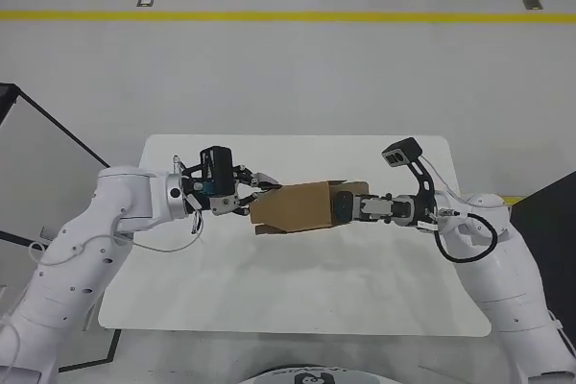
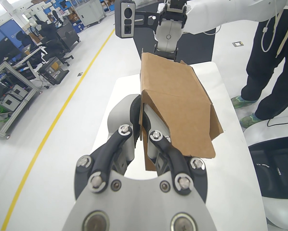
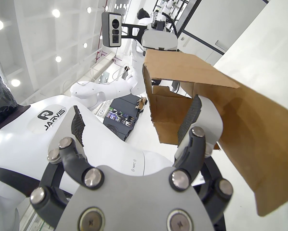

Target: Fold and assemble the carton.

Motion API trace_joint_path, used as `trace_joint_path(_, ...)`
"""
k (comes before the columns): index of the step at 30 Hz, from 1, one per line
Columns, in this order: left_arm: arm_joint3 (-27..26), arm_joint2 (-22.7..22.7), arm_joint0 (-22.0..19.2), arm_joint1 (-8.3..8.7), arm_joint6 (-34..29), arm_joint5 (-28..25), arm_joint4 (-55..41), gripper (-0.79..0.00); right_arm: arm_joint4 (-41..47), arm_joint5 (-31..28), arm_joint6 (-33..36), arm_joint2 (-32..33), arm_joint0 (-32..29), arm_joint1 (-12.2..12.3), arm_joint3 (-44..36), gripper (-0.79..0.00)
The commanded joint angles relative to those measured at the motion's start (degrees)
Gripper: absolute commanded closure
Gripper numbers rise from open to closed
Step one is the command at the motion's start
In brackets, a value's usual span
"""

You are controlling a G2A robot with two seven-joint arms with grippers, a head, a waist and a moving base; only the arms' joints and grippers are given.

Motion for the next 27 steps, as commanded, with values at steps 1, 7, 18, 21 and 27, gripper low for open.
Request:
trace_joint_path(1,0.13,-0.27,0.14,-0.05,-0.34,0.88,0.2,0.0,0.1,0.05,0.03,-0.11,-0.08,0.03,-0.13,-0.785)
trace_joint_path(7,0.4,-0.75,0.45,-0.21,-1.26,2.4,0.26,0.0,1.09,0.71,0.52,0.16,-0.97,0.25,-0.83,-0.785)
trace_joint_path(18,0.68,-0.32,-0.14,-0.7,-2.26,3.1,0.61,0.0,2.52,1.41,1.06,0.51,-2.18,0.57,-1.77,-0.785)
trace_joint_path(21,0.76,-0.3,-0.24,-0.83,-2.35,3.35,0.67,0.0,2.83,1.56,1.1,0.23,-2.18,0.58,-1.71,-0.785)
trace_joint_path(27,0.8,-0.34,-0.26,-1.03,-2.48,3.62,0.9,0.0,3.09,1.89,1.04,-0.7,-1.82,0.54,-1.31,-0.785)
